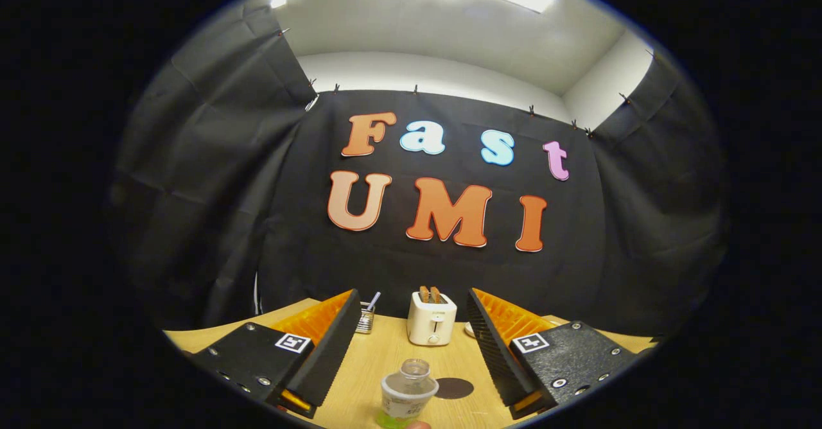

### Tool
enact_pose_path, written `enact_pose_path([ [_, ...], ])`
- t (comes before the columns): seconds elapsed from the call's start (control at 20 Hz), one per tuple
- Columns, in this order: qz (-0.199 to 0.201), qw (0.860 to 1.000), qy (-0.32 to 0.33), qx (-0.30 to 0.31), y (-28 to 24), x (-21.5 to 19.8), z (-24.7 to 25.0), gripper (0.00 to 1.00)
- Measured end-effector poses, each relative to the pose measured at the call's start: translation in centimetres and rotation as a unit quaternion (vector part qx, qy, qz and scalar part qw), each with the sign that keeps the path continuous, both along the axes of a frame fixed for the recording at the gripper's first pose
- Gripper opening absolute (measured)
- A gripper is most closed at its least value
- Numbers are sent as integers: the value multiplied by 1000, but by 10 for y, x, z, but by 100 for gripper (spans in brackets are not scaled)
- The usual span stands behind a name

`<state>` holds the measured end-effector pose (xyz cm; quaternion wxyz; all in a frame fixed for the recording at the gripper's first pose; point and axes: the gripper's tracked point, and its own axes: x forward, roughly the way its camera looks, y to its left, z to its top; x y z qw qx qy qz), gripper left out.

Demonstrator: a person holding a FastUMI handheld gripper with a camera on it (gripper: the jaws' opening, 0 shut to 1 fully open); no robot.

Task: Take the bottle from table, then pour the juice into the cup, finally place the bottle on the coaster

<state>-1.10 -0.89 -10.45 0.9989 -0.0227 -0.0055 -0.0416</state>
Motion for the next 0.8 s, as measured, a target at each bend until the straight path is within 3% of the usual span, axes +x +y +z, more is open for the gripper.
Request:
enact_pose_path([
  [0.3, -8, 1000, 14, 21, -9, -9, -46, 98],
  [0.8, -2, 989, 135, 55, -4, -6, -146, 98],
])
